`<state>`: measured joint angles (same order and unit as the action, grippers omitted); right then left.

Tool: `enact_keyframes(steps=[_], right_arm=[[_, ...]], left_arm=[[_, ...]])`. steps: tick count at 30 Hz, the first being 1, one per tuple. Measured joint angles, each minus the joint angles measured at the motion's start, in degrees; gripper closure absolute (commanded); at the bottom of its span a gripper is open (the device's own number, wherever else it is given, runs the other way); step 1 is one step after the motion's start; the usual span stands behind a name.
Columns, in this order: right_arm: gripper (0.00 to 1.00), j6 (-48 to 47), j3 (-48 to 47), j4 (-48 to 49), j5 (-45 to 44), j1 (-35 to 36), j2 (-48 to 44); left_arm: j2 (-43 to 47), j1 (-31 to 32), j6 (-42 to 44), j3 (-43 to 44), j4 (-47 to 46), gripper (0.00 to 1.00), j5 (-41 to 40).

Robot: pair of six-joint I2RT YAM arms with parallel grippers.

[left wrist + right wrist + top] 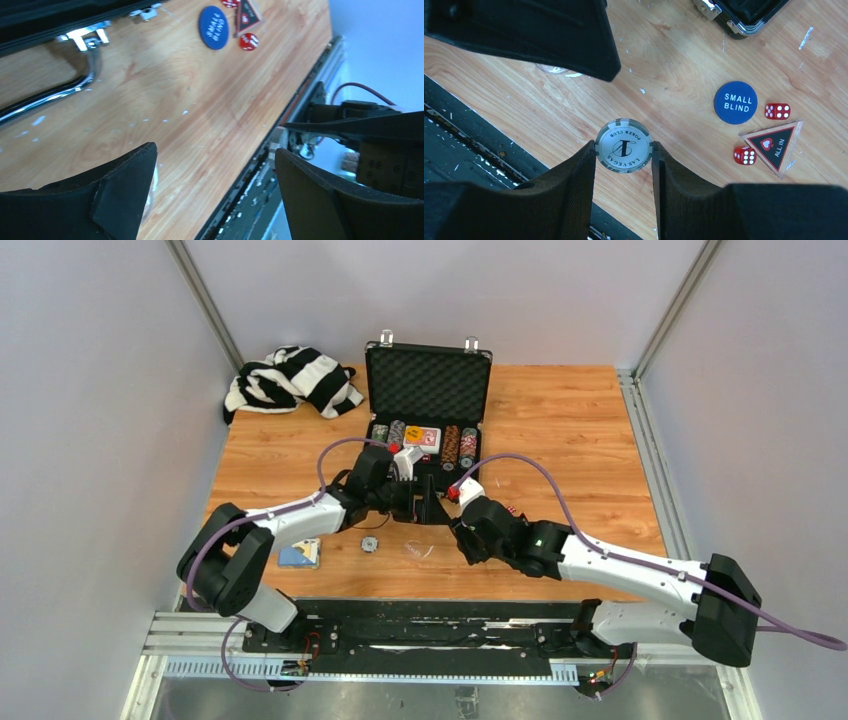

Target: Pack up texas hold em set

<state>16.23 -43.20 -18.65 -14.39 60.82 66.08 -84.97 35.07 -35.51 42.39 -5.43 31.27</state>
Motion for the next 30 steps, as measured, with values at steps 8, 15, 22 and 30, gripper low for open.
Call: enact_keyframes(steps=[8, 15, 22, 30], right_arm=[[0.61, -0.9, 0.1, 1.1, 1.0, 0.0, -0.6], [0.61, -1.6, 0.1, 2.1, 1.3, 0.0, -1.7], [0.60, -3.4, -0.3, 2.1, 1.2, 0.0, -1.7], [0.60, -4.5, -1.7, 2.1, 1.3, 0.0, -0.8]], left_arm=[[-1.3, 0.1, -2.6, 0.9, -4.2, 0.11, 7.6], [-1.6, 1.5, -2.7, 1.3, -5.2, 0.17, 11.4], [-3.6, 2.3, -2.7, 1.4, -5.2, 0.22, 13.8], [-4.0, 3.1, -2.5, 3.2, -5.5, 0.29, 15.0]])
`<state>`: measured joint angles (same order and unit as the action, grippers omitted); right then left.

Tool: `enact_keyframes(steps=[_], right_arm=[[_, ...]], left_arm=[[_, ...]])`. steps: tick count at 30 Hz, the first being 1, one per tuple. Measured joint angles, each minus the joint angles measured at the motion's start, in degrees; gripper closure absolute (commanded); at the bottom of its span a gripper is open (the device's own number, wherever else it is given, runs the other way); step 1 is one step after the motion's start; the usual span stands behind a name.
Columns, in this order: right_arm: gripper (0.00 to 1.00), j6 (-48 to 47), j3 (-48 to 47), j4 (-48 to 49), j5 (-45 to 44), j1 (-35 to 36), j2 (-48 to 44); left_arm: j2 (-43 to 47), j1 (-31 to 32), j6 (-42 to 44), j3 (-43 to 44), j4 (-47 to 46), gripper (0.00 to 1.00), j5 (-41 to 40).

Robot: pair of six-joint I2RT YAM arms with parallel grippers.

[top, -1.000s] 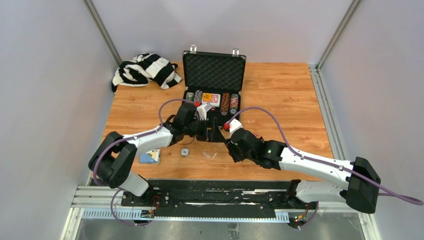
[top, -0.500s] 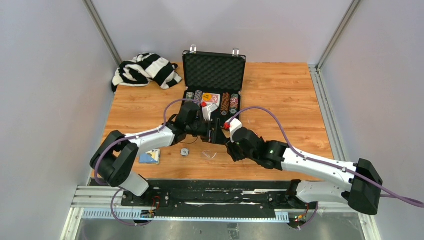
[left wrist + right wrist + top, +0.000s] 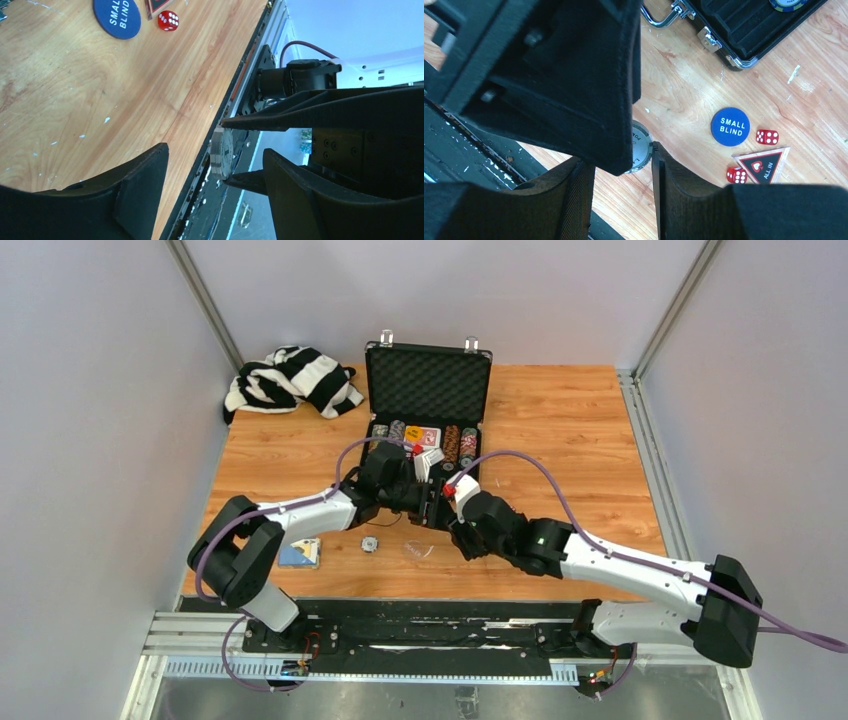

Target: Pack up texas hold em set

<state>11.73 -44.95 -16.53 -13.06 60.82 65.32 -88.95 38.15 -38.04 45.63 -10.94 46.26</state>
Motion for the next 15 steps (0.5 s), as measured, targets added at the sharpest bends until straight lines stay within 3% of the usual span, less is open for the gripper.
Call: enact_keyframes(steps=[3, 11, 15], right_arm=[[0.60, -0.4, -0.4, 0.0, 0.0, 0.0, 0.3], [0.60, -0.9, -0.5, 0.0, 0.0, 0.3, 0.7], [0.60, -0.9, -0.6, 0.0, -0.1, 0.3, 1.0]], left_arm=[[-0.7, 0.5, 0.0, 0.7, -0.3, 0.40, 0.2], [-1.1, 1.4, 0.2, 0.9, -0.6, 0.53, 0.7], [-1.1, 1.5, 0.6, 0.9, -0.6, 0.71, 1.1]])
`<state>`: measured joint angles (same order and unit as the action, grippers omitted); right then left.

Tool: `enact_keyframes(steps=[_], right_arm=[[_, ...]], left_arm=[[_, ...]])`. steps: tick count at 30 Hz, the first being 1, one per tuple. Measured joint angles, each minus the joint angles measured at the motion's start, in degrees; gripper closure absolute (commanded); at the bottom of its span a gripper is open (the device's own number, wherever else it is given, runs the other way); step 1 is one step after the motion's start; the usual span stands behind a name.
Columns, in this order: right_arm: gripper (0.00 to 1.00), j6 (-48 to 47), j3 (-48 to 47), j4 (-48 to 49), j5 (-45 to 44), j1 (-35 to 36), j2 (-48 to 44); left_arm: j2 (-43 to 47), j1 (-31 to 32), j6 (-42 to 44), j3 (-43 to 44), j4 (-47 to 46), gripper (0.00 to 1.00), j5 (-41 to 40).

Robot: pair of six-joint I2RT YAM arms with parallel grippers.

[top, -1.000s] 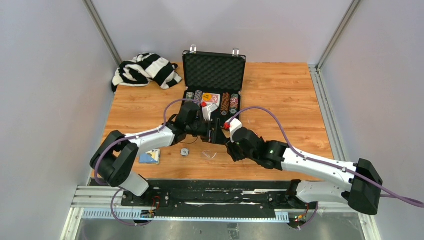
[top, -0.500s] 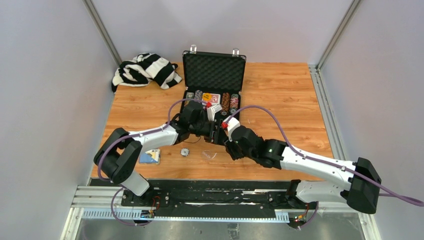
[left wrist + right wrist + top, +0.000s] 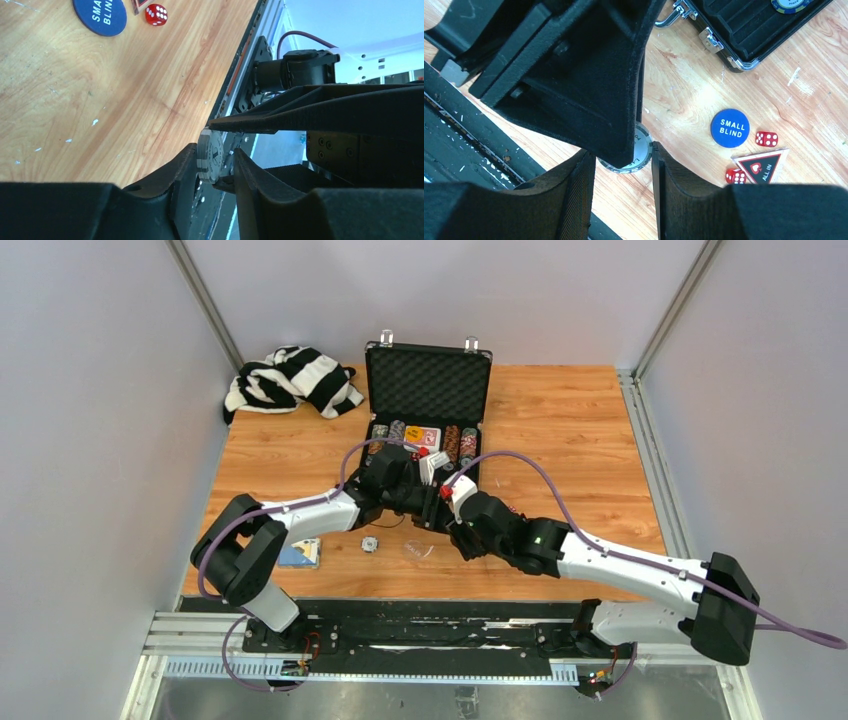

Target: Pack up texas hold em set

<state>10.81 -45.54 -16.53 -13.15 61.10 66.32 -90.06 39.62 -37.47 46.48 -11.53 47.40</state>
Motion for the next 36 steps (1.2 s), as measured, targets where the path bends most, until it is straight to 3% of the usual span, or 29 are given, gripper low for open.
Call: enact_keyframes(steps=[2, 5, 11, 16, 20, 24, 30, 36], right_arm=[[0.60, -0.1, -0.1, 0.0, -0.1, 0.0, 0.2], [0.61, -0.1, -0.3, -0.2, -0.1, 0.0, 0.5], [0.60, -0.1, -0.5, -0.4, -0.1, 0.0, 1.1], [0.45, -0.4, -0.5, -0.4, -0.8, 0.0, 0.8], [0.38, -0.4, 0.5, -0.8, -3.7, -0.2, -2.8], [0.38, -0.4, 4.0, -1.2, -7.6, -2.0, -9.4], [0.42, -0.1, 6.4, -2.0, -11.1, -11.0, -15.1], [0.43, 0.3, 6.4, -1.9, -9.7, -18.7, -15.7]], left_arm=[[0.0, 0.1, 0.2, -0.1, 0.0, 0.86, 0.0], [0.0, 0.0, 0.9, -0.5, 0.1, 0.99, -0.3], [-0.3, 0.1, 1.9, -0.6, 0.0, 1.00, -0.2], [-0.7, 0.0, 4.6, -0.5, 0.4, 1.00, 0.2], [-1.2, -1.4, 9.2, 3.2, 3.2, 1.00, 0.6], [-4.4, -4.4, 16.9, 15.2, 10.3, 1.00, -0.3], [-13.7, -6.6, 34.8, 36.8, 23.8, 1.00, -4.2], [-30.5, -6.6, 57.5, 60.0, 42.2, 1.00, -2.3]])
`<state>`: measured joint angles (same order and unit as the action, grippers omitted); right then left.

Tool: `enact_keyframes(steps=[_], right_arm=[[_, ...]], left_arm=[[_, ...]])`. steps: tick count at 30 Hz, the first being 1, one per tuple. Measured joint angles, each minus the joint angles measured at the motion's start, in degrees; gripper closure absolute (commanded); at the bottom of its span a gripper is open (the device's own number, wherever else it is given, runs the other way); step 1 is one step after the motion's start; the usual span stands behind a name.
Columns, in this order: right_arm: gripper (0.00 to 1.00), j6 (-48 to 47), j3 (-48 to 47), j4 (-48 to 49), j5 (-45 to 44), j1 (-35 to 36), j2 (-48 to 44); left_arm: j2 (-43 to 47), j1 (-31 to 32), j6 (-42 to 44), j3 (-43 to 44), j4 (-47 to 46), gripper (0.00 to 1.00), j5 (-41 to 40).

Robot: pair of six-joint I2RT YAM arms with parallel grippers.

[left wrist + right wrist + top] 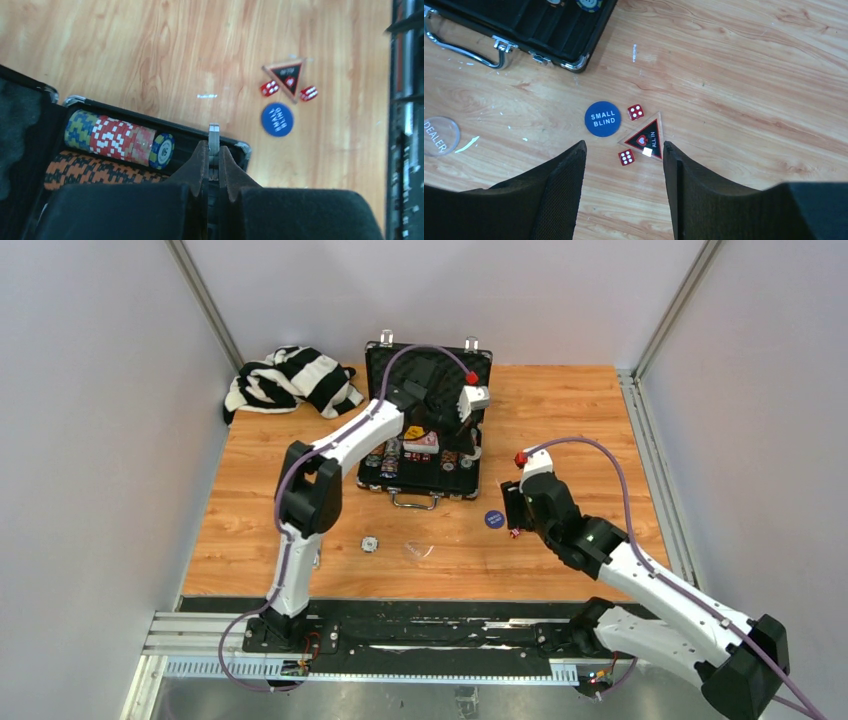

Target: Pack up texas hold em set

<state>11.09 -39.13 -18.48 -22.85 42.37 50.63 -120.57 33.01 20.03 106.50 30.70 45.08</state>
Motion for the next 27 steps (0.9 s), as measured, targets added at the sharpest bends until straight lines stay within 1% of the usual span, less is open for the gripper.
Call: enact_keyframes(steps=[4, 6, 11, 15, 22, 27], right_arm=[[0.43, 0.3, 0.0, 0.0, 1.5, -1.9, 1.8], [0.43, 0.5, 0.0, 0.0, 2.2, -2.2, 2.6], [0.43, 1.0, 0.7, 0.1, 3.3, -2.8, 2.9], [0.43, 1.2, 1.2, 0.2, 3.8, -3.4, 3.5], [0.43, 1.3, 1.3, 0.3, 4.9, -4.0, 4.2], [0.43, 1.3, 1.3, 0.7, 5.5, -4.7, 4.8]], left_arm=[[-8.8, 0.0, 10.7, 7.2, 7.9, 1.00, 0.9], [-11.9, 0.0, 15.0, 8.6, 10.8, 1.00, 1.0], [-14.5, 0.0, 22.0, 8.8, 15.4, 1.00, 0.9], [-15.7, 0.0, 23.8, 11.6, 16.7, 0.99, 0.5], [-19.0, 0.0, 24.0, 17.6, 16.6, 0.98, -0.1], [-20.6, -0.1, 24.0, 19.2, 16.7, 0.98, -1.8]])
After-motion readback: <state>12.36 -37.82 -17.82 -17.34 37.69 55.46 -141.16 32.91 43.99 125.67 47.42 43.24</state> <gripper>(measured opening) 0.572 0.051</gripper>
